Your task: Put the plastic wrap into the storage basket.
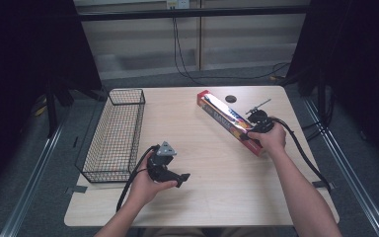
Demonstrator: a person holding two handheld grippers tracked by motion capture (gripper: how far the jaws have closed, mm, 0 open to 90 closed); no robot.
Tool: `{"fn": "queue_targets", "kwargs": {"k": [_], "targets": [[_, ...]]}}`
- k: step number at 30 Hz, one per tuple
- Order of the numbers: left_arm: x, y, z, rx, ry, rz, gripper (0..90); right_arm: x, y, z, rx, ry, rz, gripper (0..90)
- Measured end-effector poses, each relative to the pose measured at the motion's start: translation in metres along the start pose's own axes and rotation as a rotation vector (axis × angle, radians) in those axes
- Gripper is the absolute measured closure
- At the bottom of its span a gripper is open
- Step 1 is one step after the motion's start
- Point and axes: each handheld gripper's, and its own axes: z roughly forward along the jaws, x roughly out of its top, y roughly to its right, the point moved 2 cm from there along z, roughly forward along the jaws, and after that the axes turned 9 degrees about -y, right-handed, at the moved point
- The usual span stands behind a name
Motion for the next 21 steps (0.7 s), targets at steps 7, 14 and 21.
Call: {"fn": "queue_targets", "kwargs": {"k": [7, 14, 21], "targets": [[0.001, -0.001, -0.001, -0.001, 0.012, -0.011, 4.0, -0.002, -0.006, -0.005, 0.022, 0.021, -0.018, 43.6], [0.003, -0.002, -0.003, 0.006, 0.024, -0.014, 4.0, -0.007, -0.016, -0.013, 0.038, 0.066, -0.054, 43.6], [0.011, -0.004, -0.009, 0.001, 0.036, -0.015, 4.0, -0.015, -0.026, -0.028, 0.066, 0.07, -0.099, 43.5]]}}
